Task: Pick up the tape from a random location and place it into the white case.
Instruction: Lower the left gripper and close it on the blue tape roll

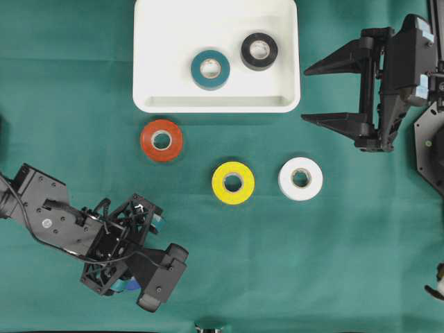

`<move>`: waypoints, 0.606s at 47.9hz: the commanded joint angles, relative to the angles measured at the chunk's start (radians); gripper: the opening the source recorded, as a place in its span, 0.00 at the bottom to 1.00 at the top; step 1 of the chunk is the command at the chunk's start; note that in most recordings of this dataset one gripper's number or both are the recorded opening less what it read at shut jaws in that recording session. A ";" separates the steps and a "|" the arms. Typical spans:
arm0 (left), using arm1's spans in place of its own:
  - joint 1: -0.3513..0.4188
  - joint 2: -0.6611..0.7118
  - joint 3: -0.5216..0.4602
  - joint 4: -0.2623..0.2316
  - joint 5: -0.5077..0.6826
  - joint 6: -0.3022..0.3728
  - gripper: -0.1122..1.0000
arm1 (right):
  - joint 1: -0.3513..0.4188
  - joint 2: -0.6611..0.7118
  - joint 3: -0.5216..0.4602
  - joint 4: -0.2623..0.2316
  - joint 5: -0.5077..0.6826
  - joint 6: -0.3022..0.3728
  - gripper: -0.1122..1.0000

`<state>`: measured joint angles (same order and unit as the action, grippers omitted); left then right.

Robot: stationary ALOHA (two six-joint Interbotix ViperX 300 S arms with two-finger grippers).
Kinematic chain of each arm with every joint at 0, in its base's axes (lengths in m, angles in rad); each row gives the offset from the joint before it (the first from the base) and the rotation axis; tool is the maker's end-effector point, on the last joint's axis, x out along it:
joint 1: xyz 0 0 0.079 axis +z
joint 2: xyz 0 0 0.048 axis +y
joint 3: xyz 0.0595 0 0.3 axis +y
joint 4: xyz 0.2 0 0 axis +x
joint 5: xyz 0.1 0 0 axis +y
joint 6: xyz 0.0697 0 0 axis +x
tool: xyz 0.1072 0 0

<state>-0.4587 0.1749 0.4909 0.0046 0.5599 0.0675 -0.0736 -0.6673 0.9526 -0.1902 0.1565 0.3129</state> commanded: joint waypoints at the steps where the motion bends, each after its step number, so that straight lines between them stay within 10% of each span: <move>1: -0.003 -0.009 -0.008 0.003 -0.006 0.002 0.98 | 0.002 -0.003 -0.009 -0.002 -0.003 -0.003 0.84; 29: -0.003 -0.008 -0.005 0.003 -0.020 0.041 0.97 | 0.002 -0.003 -0.009 -0.002 0.006 -0.003 0.84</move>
<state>-0.4587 0.1825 0.4939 0.0046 0.5446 0.1074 -0.0736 -0.6673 0.9526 -0.1902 0.1657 0.3114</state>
